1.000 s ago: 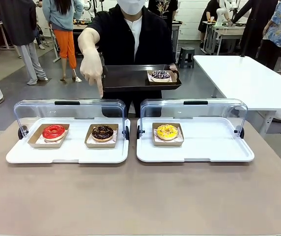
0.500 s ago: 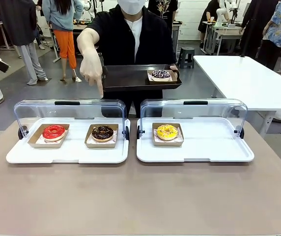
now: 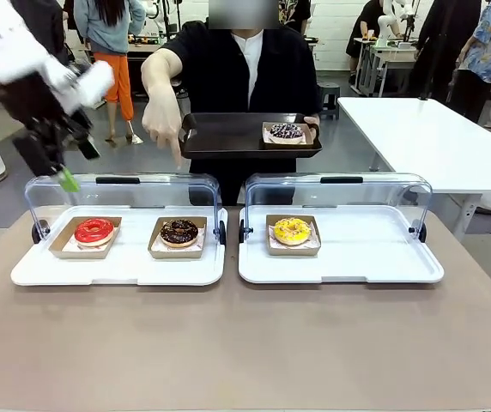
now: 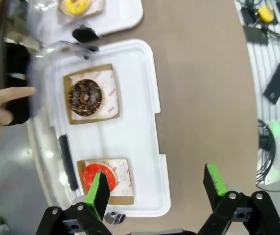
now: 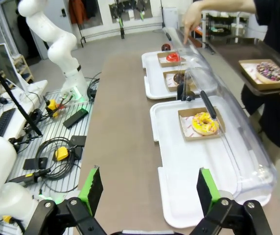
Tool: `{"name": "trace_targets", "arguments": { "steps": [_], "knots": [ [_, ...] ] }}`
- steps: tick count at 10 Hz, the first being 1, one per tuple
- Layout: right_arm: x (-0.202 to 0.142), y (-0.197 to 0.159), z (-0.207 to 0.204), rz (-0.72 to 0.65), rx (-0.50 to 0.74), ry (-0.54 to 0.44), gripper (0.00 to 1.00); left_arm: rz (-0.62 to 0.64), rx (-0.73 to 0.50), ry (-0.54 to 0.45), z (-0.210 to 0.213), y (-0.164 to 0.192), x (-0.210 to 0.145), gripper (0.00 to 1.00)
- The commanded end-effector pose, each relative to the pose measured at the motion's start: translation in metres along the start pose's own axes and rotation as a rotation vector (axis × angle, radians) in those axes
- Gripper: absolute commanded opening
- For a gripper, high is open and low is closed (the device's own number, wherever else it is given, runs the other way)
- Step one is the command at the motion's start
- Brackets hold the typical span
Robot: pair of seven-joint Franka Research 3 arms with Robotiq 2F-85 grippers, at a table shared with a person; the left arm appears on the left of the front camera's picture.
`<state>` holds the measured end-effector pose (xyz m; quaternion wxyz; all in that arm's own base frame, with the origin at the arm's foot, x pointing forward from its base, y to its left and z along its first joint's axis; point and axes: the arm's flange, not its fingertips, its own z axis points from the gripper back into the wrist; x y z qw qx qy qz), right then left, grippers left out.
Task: Provide the desired donut to the person.
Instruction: Pick up and lift the Paper togo box containing the Donut pointed at by the person.
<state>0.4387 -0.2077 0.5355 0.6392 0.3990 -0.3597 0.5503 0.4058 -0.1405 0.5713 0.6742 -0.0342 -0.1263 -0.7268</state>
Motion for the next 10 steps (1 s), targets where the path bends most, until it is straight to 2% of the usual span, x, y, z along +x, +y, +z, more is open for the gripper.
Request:
{"name": "trace_targets", "arguments": {
  "steps": [1,3,5,6,7,8,10],
  "knots": [
    [-0.001,0.001,-0.001,-0.002,-0.012,-0.010,1.00,0.015,-0.027,0.109,-0.040,0.026,0.009,1.00],
    [-0.001,0.001,-0.001,-0.002,-0.012,-0.010,1.00,0.011,-0.080,0.118,-0.078,0.045,0.035,1.00],
    [-0.001,0.001,-0.001,-0.002,-0.012,-0.010,1.00,-0.004,-0.101,0.129,-0.101,0.052,0.046,1.00],
    [-0.001,0.001,-0.001,-0.002,-0.012,-0.010,1.00,0.004,-0.098,0.123,-0.105,0.056,0.046,1.00],
    [-0.001,0.001,-0.001,-0.002,-0.012,-0.010,1.00,0.025,-0.136,0.060,-0.102,0.054,0.037,1.00],
    [-0.001,0.001,-0.001,-0.002,-0.012,-0.010,1.00,-0.012,-0.117,0.101,-0.112,0.050,0.043,1.00],
    [-0.001,0.001,-0.001,-0.002,-0.012,-0.010,1.00,-0.012,-0.117,0.101,-0.112,0.050,0.043,1.00]
  ]
}}
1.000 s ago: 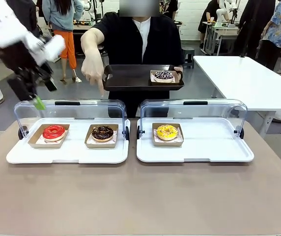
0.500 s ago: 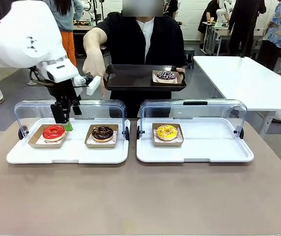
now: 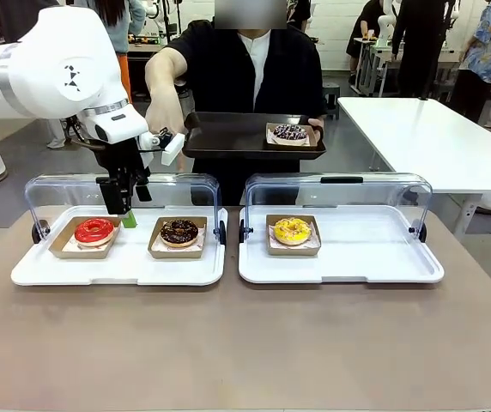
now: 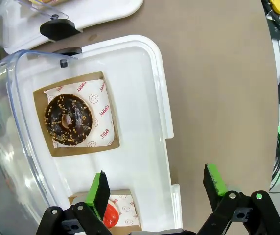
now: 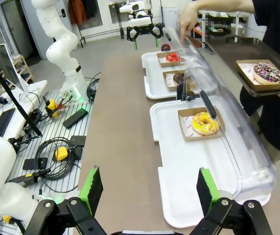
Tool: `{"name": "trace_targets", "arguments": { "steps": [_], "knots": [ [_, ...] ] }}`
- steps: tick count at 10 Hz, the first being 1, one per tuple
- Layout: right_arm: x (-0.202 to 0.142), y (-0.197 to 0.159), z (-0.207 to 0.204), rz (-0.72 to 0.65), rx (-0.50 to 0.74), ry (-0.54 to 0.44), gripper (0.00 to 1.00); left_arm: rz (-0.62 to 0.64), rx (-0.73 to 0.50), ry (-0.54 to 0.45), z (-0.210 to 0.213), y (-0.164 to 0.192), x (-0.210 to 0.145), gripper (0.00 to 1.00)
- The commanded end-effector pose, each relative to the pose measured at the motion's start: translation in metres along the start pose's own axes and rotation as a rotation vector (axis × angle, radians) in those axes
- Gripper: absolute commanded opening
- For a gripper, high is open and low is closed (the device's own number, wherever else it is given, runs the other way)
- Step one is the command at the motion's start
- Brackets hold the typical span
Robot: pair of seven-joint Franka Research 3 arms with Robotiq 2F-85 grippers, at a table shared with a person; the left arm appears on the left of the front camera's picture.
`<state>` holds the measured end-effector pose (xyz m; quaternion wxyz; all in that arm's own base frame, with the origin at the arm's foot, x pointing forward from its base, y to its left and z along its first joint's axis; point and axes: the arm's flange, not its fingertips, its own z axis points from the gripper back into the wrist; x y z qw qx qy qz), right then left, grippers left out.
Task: Provide the desired donut to the person.
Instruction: Pick up and lift the Paper togo box containing the Donut pointed at by the person.
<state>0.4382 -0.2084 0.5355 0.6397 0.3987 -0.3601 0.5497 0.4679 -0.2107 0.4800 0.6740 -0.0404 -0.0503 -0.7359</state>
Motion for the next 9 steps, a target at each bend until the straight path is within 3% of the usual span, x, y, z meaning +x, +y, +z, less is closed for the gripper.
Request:
{"name": "trace_targets", "arguments": {
  "steps": [1,6,9],
  "knots": [
    [0.000,0.000,-0.002,-0.001,-0.011,-0.010,1.00,-0.006,0.005,0.007,-0.001,-0.003,0.001,1.00],
    [0.000,0.000,-0.002,-0.001,-0.011,-0.010,1.00,-0.001,0.000,0.000,0.000,0.000,0.000,1.00],
    [0.000,0.000,-0.002,-0.001,-0.011,-0.010,1.00,-0.007,-0.021,0.006,-0.033,0.004,0.004,1.00]
  ]
}}
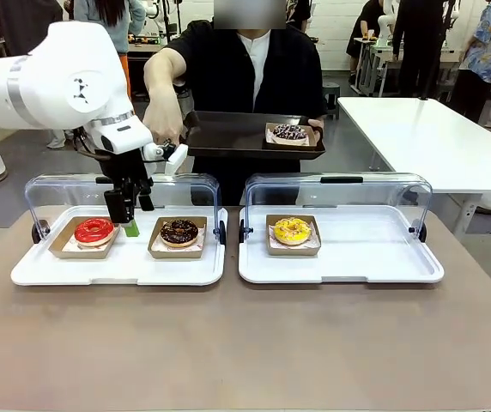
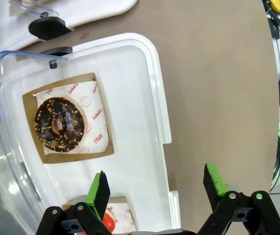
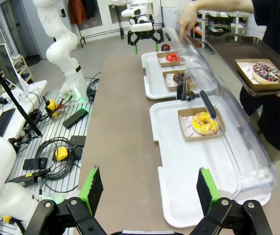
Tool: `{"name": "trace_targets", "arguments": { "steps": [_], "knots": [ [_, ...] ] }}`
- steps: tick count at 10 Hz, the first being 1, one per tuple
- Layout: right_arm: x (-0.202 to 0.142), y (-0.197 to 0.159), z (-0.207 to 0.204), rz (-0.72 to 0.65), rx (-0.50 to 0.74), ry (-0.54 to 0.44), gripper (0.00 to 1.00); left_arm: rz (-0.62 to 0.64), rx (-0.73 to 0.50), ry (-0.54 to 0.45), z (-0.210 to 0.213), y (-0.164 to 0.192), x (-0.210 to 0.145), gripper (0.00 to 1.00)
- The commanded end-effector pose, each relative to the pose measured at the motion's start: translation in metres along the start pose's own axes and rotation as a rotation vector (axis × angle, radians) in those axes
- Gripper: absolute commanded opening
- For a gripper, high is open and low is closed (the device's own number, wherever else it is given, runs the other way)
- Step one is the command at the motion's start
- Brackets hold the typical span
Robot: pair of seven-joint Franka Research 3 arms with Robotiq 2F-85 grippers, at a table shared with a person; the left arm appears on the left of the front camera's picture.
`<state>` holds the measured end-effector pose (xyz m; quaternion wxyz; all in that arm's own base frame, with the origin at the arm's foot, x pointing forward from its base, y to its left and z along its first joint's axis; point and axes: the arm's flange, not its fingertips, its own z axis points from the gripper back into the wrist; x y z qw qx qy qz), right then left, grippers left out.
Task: Provide the desired donut to the person.
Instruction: Pick up and lift the Paper togo box containing the Donut pointed at by the person.
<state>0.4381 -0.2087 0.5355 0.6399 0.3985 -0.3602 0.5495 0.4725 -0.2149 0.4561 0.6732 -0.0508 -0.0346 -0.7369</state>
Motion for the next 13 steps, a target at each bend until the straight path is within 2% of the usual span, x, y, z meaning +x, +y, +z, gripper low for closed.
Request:
{"name": "trace_targets", "arguments": {
  "steps": [1,3,5,8,13],
  "knots": [
    [0.000,0.000,-0.002,-0.001,-0.010,-0.010,1.00,-0.013,0.025,-0.006,-0.018,-0.001,0.005,1.00],
    [0.000,0.000,-0.002,-0.001,-0.010,-0.010,1.00,-0.034,0.046,0.015,-0.038,-0.005,0.008,1.00],
    [0.000,0.000,-0.002,-0.001,-0.010,-0.010,1.00,-0.033,0.122,0.047,-0.054,-0.012,0.007,1.00],
    [0.000,0.000,-0.002,-0.001,-0.010,-0.010,1.00,-0.033,0.167,0.048,-0.066,-0.011,0.009,1.00],
    [0.000,0.000,-0.002,-0.001,-0.010,-0.010,1.00,0.043,0.120,0.085,-0.083,0.037,0.007,1.00]
  ]
}}
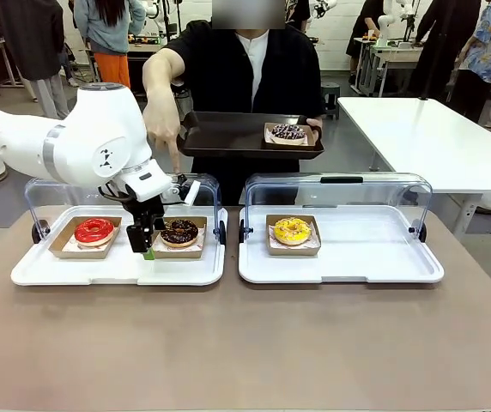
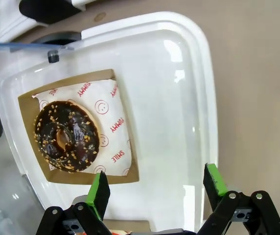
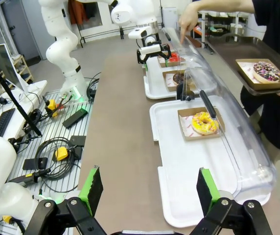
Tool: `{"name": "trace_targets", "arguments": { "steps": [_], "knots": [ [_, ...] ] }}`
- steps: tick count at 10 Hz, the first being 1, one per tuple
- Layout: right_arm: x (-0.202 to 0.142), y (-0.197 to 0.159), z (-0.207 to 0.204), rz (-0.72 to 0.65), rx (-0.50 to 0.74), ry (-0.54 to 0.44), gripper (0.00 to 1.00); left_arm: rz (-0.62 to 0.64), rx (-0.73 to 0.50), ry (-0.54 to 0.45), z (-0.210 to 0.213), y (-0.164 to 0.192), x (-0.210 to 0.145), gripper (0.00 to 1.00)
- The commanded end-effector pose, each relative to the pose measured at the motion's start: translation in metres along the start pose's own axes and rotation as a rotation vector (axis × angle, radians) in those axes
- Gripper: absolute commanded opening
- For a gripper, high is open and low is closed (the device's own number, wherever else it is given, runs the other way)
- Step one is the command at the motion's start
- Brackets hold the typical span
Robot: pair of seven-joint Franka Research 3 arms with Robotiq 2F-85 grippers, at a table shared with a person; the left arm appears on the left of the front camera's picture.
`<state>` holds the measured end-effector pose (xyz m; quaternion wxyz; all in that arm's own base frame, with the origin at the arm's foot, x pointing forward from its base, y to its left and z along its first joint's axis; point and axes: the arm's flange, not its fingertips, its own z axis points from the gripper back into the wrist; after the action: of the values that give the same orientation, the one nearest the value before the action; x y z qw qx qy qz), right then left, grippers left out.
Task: Provide the desired donut to the person.
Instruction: Pick up and lift the Paper togo box containing the Donut pointed at by the person.
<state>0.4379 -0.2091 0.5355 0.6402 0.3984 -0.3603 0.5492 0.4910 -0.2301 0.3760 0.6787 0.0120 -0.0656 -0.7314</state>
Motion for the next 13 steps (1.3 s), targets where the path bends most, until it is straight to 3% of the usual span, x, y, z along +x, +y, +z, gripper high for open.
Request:
{"name": "trace_targets", "arguments": {
  "steps": [1,5,7,8,13],
  "knots": [
    [0.000,0.000,-0.003,0.000,-0.009,-0.010,1.00,0.048,-0.032,0.031,-0.009,0.024,0.002,1.00],
    [0.000,0.000,-0.003,0.000,-0.009,-0.010,1.00,0.054,-0.063,0.040,-0.025,0.032,0.002,1.00],
    [0.000,0.000,-0.003,0.000,-0.009,-0.010,1.00,0.057,-0.081,0.066,-0.004,0.028,0.001,1.00],
    [0.000,0.000,-0.003,0.000,-0.009,-0.010,1.00,0.037,-0.065,0.006,-0.027,0.028,-0.001,1.00],
    [0.000,0.000,-0.003,0.000,-0.009,-0.010,1.00,0.034,-0.083,0.015,-0.027,0.027,0.001,1.00]
  ]
}}
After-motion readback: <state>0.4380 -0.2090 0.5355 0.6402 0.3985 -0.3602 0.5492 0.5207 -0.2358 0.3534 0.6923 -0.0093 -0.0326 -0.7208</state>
